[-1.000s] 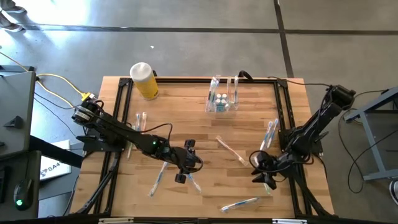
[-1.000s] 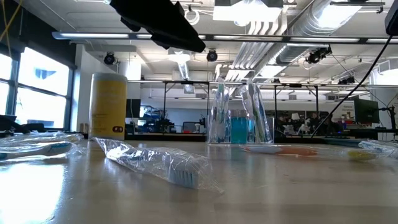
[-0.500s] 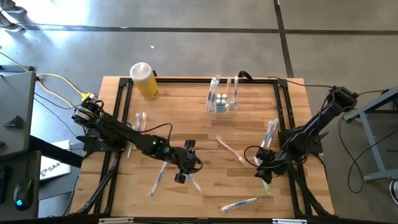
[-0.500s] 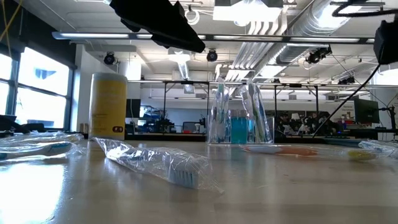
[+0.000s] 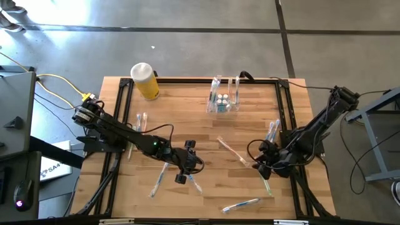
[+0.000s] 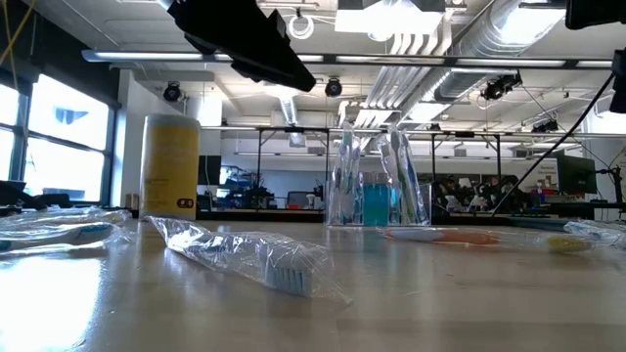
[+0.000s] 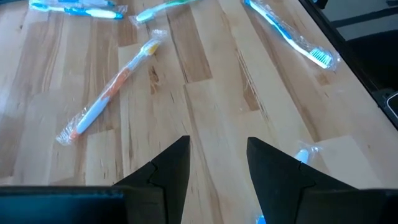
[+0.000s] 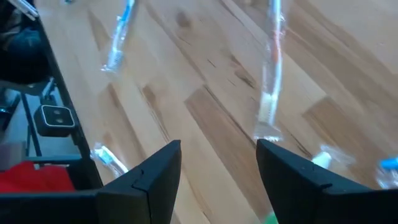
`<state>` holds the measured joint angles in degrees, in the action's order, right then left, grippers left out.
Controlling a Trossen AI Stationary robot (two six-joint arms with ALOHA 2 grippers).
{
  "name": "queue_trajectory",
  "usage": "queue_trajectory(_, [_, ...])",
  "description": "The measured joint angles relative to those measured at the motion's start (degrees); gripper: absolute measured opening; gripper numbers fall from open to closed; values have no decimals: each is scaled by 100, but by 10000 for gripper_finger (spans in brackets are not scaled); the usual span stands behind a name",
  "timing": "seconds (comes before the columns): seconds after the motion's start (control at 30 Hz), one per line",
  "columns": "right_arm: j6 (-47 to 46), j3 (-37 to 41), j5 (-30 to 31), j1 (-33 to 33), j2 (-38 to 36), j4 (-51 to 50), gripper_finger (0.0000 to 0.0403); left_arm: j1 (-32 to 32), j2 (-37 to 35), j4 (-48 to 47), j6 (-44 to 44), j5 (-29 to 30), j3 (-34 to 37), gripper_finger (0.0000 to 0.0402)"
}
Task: Pick & Place toothbrushing station
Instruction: Put the green toothbrush into the transparent organizer
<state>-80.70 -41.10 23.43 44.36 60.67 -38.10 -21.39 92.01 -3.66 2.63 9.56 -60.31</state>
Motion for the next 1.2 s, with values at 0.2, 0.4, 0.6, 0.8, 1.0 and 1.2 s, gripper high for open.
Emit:
queue_trajectory(0.2, [785, 2, 193, 0, 124, 568, 201, 0, 0, -127, 87, -4, 0, 154])
queue_trajectory(0.4, [1525, 2, 193, -59, 260, 1084, 201, 0, 0, -68, 63, -2, 0, 154])
queue_trajectory(0.6, [1602, 2, -319, -66, 427, 1026, 201, 0, 0, -76, 47, -4, 0, 154])
queue_trajectory(0.8, [890, 2, -791, -82, 452, 458, 201, 0, 0, -79, 42, -4, 0, 154])
queue_trajectory(1.0, [-45, 2, -1930, -366, 450, -516, 201, 0, 0, -77, 22, 2, 0, 154])
queue_trajectory(1.2, [-548, 2, -2210, -435, 450, -798, 201, 0, 0, -74, 22, 4, 0, 154])
